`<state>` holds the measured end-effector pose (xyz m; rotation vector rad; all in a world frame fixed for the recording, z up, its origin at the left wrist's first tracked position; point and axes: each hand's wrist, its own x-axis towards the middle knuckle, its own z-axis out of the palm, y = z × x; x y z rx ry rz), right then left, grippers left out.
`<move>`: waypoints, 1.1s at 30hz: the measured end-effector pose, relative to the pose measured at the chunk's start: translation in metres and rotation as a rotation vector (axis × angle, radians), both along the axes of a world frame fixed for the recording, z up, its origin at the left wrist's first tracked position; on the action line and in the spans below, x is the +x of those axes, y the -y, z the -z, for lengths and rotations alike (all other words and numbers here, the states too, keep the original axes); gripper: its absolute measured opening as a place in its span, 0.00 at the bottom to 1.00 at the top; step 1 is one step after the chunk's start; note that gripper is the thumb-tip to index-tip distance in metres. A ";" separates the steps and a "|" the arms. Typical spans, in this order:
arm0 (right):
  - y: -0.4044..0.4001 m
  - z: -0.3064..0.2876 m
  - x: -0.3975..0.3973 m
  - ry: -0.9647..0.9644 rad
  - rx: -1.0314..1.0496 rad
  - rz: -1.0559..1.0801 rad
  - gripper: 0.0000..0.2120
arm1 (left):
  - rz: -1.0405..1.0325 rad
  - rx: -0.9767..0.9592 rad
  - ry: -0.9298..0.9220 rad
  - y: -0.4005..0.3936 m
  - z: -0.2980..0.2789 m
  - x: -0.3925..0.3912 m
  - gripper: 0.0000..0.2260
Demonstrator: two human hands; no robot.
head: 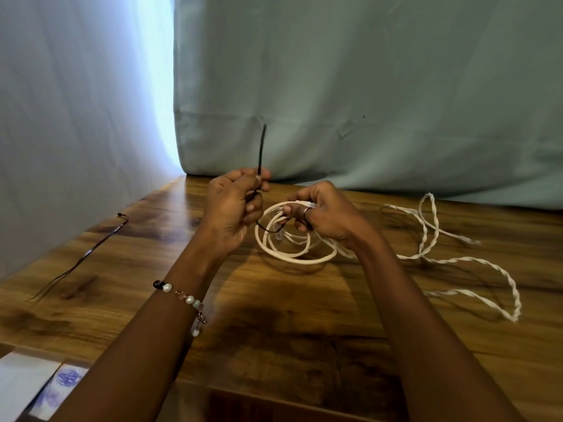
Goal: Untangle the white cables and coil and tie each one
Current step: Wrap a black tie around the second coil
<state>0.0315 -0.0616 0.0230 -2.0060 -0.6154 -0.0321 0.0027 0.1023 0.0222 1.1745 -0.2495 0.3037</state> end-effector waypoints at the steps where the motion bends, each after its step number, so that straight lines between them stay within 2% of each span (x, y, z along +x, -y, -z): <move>1: 0.000 0.001 0.001 0.003 0.021 -0.002 0.06 | -0.006 0.071 -0.013 0.001 0.002 0.000 0.09; 4: -0.001 0.003 0.002 0.019 0.079 -0.010 0.07 | -0.105 0.305 -0.014 0.007 0.008 0.000 0.09; 6: -0.001 0.004 0.002 0.040 0.113 -0.008 0.09 | -0.166 0.386 -0.007 0.011 0.011 0.000 0.08; 9: -0.001 0.005 0.004 0.079 0.162 0.010 0.10 | -0.257 0.456 -0.015 0.013 0.015 0.003 0.08; 13: -0.003 0.006 0.006 0.087 0.201 0.017 0.11 | -0.338 0.449 -0.057 0.014 0.018 0.004 0.08; 17: -0.004 0.005 0.004 0.089 0.194 0.013 0.11 | -0.414 0.536 0.031 0.017 0.022 0.005 0.12; 24: -0.005 0.004 0.004 0.111 0.208 0.025 0.16 | -0.346 0.428 -0.027 0.018 0.018 0.001 0.10; 33: -0.008 0.005 0.002 0.118 0.206 -0.038 0.15 | -0.382 0.391 -0.040 0.014 0.017 0.001 0.13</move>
